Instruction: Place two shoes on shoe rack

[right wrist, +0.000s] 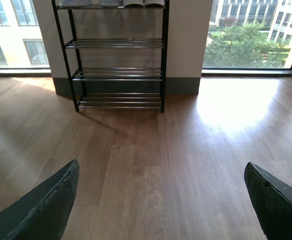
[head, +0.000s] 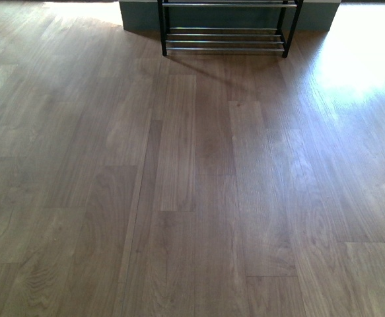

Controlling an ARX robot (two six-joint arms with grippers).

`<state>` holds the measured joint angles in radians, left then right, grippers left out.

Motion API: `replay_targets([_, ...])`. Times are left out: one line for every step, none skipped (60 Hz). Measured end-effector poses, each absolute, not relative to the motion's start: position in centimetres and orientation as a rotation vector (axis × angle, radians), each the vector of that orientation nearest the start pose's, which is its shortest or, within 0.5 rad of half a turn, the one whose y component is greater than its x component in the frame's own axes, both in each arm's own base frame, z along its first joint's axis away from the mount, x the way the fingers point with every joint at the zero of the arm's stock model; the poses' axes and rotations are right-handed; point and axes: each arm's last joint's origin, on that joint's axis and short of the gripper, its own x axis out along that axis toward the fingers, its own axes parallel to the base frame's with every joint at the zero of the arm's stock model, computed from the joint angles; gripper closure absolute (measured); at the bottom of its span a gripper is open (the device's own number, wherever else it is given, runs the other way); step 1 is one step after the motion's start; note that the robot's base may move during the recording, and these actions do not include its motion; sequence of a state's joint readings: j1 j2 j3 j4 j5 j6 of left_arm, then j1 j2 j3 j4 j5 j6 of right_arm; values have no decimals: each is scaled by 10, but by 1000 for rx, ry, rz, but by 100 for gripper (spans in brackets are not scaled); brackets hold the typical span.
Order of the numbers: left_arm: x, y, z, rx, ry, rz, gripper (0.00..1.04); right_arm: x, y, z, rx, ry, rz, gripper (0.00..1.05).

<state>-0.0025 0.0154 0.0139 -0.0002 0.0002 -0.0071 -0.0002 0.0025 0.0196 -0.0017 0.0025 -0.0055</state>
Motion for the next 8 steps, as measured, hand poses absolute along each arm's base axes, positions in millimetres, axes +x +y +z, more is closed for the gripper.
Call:
replay_targets([98, 0, 167, -7, 2, -3, 9, 97, 0, 170, -6, -15, -2, 9])
replay_targets([98, 0, 167, -7, 2, -3, 9, 97, 0, 170, -6, -15, -2, 9])
replay_targets([98, 0, 167, -7, 2, -3, 9, 97, 0, 170, -6, -15, -2, 9])
replay_targets([98, 0, 167, -7, 2, -3, 9, 97, 0, 170, -6, -15, -2, 9])
replay_targets([98, 0, 167, -7, 2, -3, 9, 97, 0, 170, -6, -15, -2, 9])
replay_targets([98, 0, 167, -7, 2, -3, 9, 97, 0, 170, -6, -15, -2, 9])
replay_targets([98, 0, 167, -7, 2, -3, 9, 97, 0, 170, -6, -15, -3, 9])
replay_targets([98, 0, 167, -7, 2, -3, 9, 97, 0, 170, -6, -15, -2, 9])
